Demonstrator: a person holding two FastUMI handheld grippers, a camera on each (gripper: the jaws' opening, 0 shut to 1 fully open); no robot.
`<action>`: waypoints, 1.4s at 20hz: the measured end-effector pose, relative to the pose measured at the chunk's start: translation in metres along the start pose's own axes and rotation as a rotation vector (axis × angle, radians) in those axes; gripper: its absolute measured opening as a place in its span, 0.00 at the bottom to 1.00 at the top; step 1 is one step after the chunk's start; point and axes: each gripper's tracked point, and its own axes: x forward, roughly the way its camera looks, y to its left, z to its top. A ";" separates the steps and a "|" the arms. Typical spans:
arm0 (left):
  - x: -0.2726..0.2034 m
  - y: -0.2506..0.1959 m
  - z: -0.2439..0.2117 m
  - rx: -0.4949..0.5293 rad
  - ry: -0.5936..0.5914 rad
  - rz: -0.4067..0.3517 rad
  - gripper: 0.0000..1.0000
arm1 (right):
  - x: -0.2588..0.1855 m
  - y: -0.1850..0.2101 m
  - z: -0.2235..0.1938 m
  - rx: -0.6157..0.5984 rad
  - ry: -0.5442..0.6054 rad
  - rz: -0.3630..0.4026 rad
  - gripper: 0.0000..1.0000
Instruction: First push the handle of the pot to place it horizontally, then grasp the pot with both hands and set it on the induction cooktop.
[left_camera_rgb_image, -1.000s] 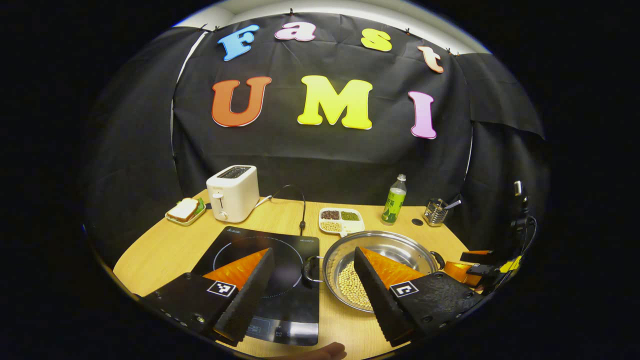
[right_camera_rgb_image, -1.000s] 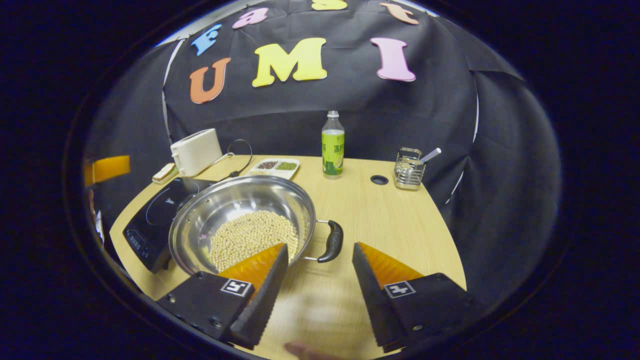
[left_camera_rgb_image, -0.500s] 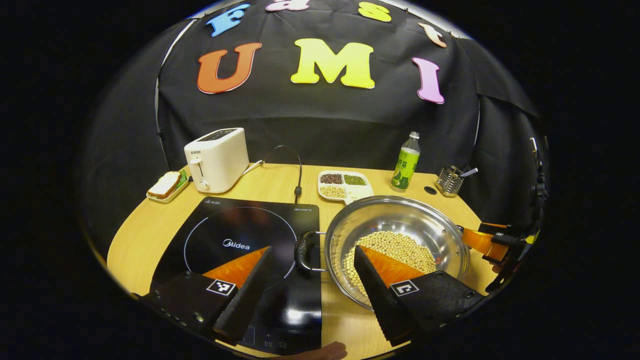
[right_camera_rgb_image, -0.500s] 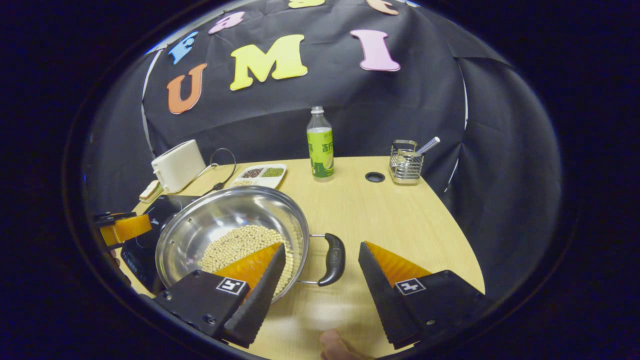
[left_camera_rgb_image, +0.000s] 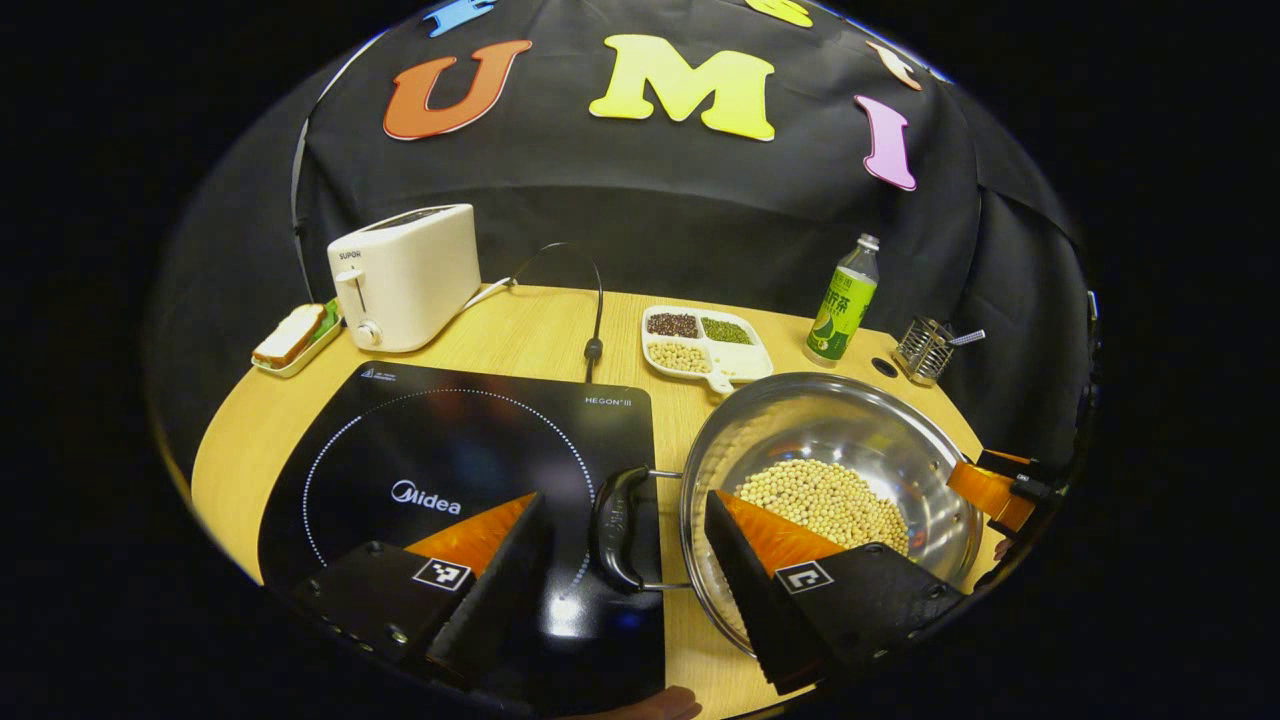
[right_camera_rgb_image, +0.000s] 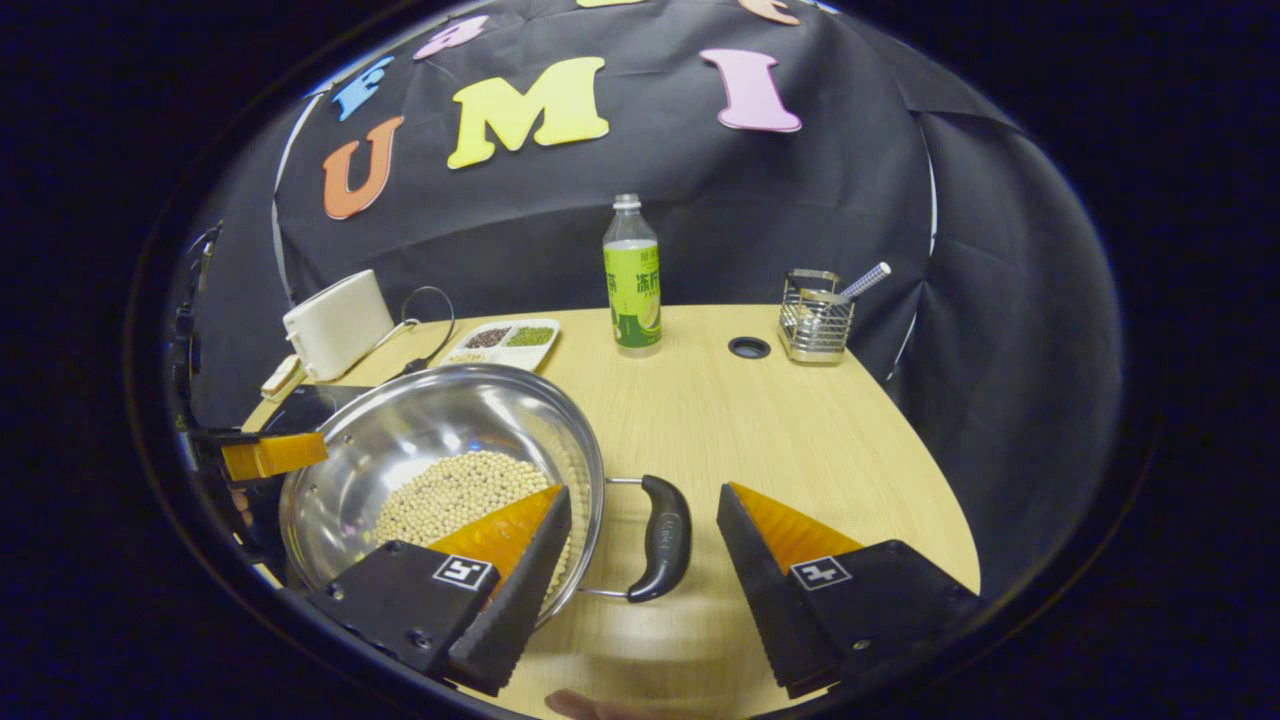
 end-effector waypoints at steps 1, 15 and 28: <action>0.002 0.000 0.002 0.008 -0.009 -0.005 0.95 | 0.003 0.000 -0.001 0.006 0.004 -0.001 0.93; 0.001 -0.014 -0.002 0.051 0.011 -0.004 0.59 | 0.010 0.002 -0.016 0.042 0.097 -0.013 0.68; -0.088 -0.027 0.010 0.047 -0.076 0.017 0.54 | -0.080 0.004 -0.003 0.059 0.059 0.011 0.64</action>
